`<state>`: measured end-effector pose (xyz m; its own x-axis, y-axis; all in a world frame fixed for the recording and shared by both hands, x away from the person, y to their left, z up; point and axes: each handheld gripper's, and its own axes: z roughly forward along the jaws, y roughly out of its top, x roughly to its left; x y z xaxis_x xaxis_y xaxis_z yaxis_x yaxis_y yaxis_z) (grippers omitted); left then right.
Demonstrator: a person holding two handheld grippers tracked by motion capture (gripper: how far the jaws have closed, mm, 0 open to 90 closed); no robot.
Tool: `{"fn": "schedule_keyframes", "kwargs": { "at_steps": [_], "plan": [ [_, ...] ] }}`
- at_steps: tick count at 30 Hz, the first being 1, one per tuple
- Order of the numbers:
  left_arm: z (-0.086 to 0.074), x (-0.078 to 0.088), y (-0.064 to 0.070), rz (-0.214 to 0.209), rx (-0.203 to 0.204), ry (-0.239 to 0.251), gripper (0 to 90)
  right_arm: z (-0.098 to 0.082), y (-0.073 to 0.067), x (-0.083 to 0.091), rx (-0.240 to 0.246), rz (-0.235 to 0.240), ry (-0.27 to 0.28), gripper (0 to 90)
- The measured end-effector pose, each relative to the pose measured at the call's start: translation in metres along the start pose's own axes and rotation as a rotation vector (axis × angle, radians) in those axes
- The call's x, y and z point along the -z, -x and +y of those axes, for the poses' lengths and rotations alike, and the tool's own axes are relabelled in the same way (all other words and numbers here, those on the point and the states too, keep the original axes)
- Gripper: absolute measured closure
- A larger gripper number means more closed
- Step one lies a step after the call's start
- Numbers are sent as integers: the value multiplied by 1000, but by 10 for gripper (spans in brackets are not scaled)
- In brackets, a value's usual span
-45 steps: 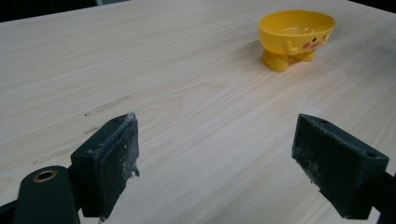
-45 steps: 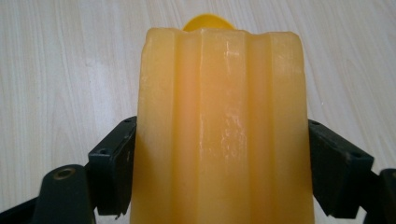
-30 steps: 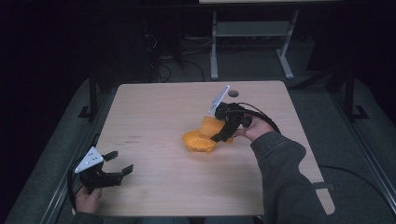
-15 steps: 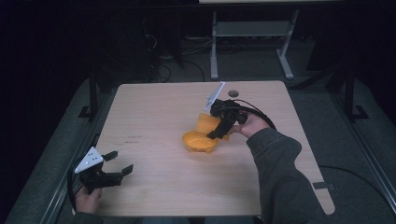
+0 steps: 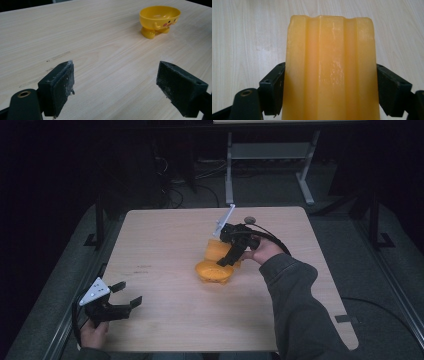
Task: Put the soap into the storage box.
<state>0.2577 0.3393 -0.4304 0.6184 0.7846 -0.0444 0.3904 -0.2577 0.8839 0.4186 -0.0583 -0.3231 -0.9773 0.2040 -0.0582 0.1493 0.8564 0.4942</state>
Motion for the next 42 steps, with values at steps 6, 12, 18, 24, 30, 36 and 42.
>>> {"fn": "schedule_keyframes", "kwargs": {
  "at_steps": [6, 12, 18, 24, 30, 36, 42],
  "plan": [
    [0, -1, 0, -2, -1, -3, 143, 1, 1, -9, -1, 11, -12, 208],
    [0, 0, 0, 0, 0, -1, 143, 2, 3, -20, -5, 26, -18, 208],
    [0, 0, 0, 0, 1, 0, 143, 2, 5, -33, -2, 40, -27, 208],
    [0, 0, -1, 0, 0, -2, 143, 2, 6, -42, -7, 58, -26, 207],
    [0, 0, 0, -1, 0, -3, 143, 1, 6, -49, -3, 65, -30, 207],
    [0, 0, -1, 1, 1, -1, 143, 1, 5, -56, -5, 74, -37, 207],
    [0, 0, -1, 1, 0, -2, 143, 1, 4, -62, 0, 83, -41, 207]
  ]
}}
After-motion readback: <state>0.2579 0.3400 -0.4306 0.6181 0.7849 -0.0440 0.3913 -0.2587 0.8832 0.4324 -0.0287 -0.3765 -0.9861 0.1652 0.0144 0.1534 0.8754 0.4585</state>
